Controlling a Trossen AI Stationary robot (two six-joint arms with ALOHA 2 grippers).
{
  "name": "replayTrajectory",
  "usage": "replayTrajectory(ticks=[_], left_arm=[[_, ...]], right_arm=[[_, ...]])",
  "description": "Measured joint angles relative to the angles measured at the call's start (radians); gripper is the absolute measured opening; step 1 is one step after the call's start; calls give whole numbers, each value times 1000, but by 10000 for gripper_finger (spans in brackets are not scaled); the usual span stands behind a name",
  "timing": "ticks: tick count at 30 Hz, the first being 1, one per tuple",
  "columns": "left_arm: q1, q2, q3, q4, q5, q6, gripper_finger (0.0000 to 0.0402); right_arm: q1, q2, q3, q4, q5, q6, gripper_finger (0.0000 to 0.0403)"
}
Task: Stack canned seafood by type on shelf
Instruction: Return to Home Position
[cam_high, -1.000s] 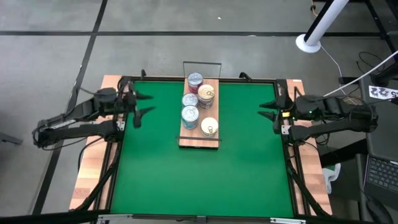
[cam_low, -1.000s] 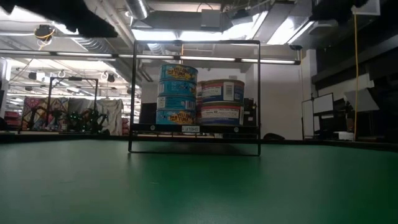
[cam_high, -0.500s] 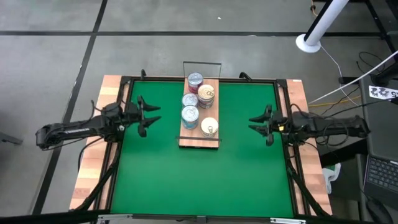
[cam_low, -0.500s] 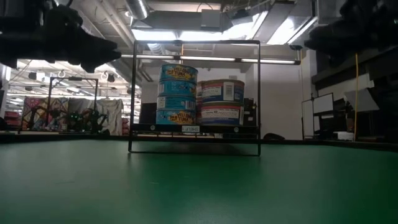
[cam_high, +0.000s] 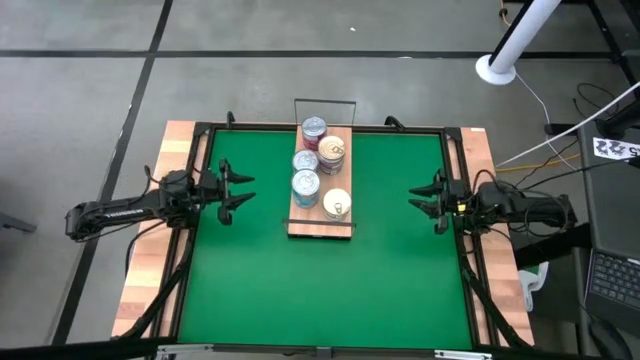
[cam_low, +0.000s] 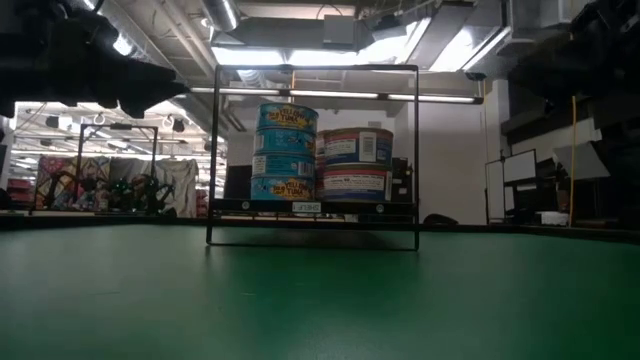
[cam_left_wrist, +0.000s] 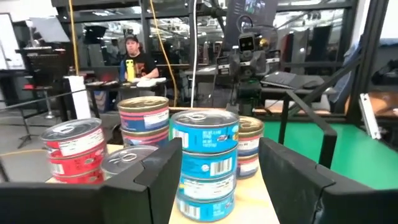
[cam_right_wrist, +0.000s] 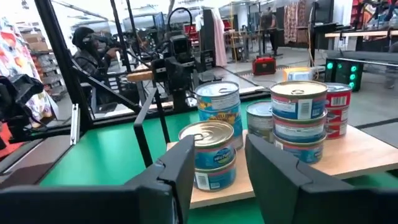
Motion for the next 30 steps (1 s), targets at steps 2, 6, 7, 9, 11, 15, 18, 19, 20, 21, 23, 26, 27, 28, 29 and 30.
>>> replayTrajectory(ticks=[2, 6, 7, 9, 11, 15, 18, 19, 20, 21, 23, 26, 27, 28, 29, 30], left_arm=[[0, -34, 1, -48, -22, 14, 208], [0, -92, 1, -165, -120, 16, 208], [0, -102, 1, -188, -140, 15, 208], [0, -116, 1, -210, -155, 11, 208], [0, -125, 1, -209, -156, 13, 208], [0, -127, 1, -210, -157, 13, 208], [0, -127, 1, -210, -157, 13, 208], [0, -127, 1, -210, -157, 13, 208], [0, -127, 1, -210, -157, 14, 208], [0, -127, 1, -210, -157, 16, 208], [0, -127, 1, -210, -157, 17, 208], [0, -127, 1, -210, -157, 17, 208], [0, -127, 1, -210, -157, 17, 208], [0, -127, 1, -210, -157, 17, 208], [0, -126, 1, -210, -157, 19, 208], [0, -124, 1, -210, -157, 19, 208]], right_arm=[[0, 3, 0, -14, 0, 0, 143], [0, 1, -10, -56, -1, 10, 143], [0, 0, -9, -70, 0, 12, 143], [0, 0, -9, -106, 10, 18, 143], [0, 0, -10, -120, 17, 19, 143], [0, 0, -9, -175, 17, 29, 143], [0, 0, -22, -139, 8, 55, 143], [0, 0, -39, -102, -2, 55, 143], [0, 0, -60, -59, -16, 51, 143], [0, 0, -81, -15, -30, 46, 143], [0, 0, -118, 82, -63, 32, 143], [0, 9, -145, 150, -126, 1, 143], [0, 8, -147, 152, -146, -9, 143], [0, 7, -148, 149, -156, -14, 143], [0, 7, -148, 146, -164, -23, 143], [0, 11, -149, 145, -167, -30, 143]])
